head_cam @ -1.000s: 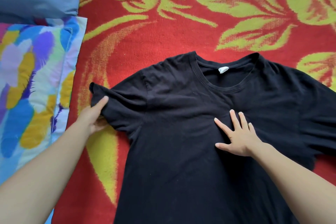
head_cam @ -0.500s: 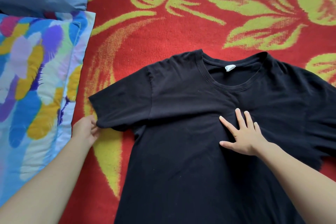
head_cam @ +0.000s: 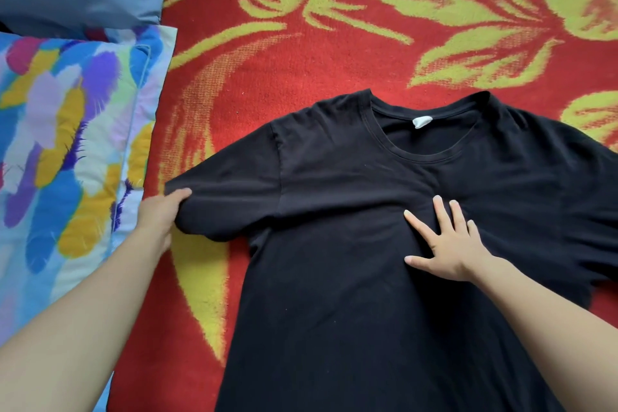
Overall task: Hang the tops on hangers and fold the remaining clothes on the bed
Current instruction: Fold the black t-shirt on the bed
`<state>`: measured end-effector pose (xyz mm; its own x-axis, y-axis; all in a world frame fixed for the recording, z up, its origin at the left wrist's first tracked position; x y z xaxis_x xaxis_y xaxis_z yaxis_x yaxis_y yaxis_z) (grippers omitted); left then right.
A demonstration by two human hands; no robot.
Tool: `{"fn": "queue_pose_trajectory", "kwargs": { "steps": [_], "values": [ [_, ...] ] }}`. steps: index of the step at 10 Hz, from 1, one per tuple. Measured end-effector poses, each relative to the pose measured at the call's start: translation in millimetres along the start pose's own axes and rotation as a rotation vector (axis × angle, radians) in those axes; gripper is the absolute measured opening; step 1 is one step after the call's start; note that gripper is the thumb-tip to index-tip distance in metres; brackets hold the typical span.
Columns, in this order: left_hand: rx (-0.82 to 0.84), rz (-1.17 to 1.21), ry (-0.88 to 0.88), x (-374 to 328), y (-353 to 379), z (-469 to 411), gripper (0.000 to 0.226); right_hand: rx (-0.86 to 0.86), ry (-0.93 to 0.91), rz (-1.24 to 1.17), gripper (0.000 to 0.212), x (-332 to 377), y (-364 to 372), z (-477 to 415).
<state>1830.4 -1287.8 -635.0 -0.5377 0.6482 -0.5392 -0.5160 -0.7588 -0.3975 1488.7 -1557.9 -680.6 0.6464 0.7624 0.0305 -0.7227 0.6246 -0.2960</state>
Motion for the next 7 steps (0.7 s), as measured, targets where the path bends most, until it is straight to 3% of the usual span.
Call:
{"fn": "queue_pose_trajectory", "kwargs": {
  "steps": [1, 2, 3, 4, 5, 6, 7],
  "values": [
    [-0.183, -0.235, 0.403, -31, 4, 19, 0.028, -0.003, -0.001, 0.002, 0.084, 0, 0, 0],
    [-0.232, -0.347, 0.623, -61, 25, 49, 0.037, -0.014, -0.001, 0.000, 0.085, 0, 1, -1],
    [-0.172, -0.632, 0.783, -88, 68, 98, 0.053, -0.020, -0.003, 0.005, 0.085, 0, 2, -1],
    [0.321, -0.799, 0.746, -79, 136, 142, 0.072, -0.025, -0.008, 0.001, 0.085, 1, 2, -1],
    [0.637, -0.770, 0.601, -39, 180, 151, 0.088, -0.026, -0.025, -0.008, 0.085, 2, 0, 0],
    [0.496, -1.078, 0.514, 1, 182, 131, 0.085, -0.036, -0.040, -0.025, 0.084, 1, 0, 0],
    [0.471, -1.392, 0.410, 46, 177, 115, 0.078, -0.049, -0.050, -0.027, 0.084, 0, 0, -2]
  ]
}}
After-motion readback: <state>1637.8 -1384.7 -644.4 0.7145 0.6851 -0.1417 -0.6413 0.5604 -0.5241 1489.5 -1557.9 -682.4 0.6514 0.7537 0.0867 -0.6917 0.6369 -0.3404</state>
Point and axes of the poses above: each hand's wrist, its own z-axis away from the middle knuckle, its own y-axis out of the palm, x = y × z, the point moved 4 cm from there along -z, towards the middle knuckle, and after that the axes turned 14 degrees about x, right-handed, at the moved point
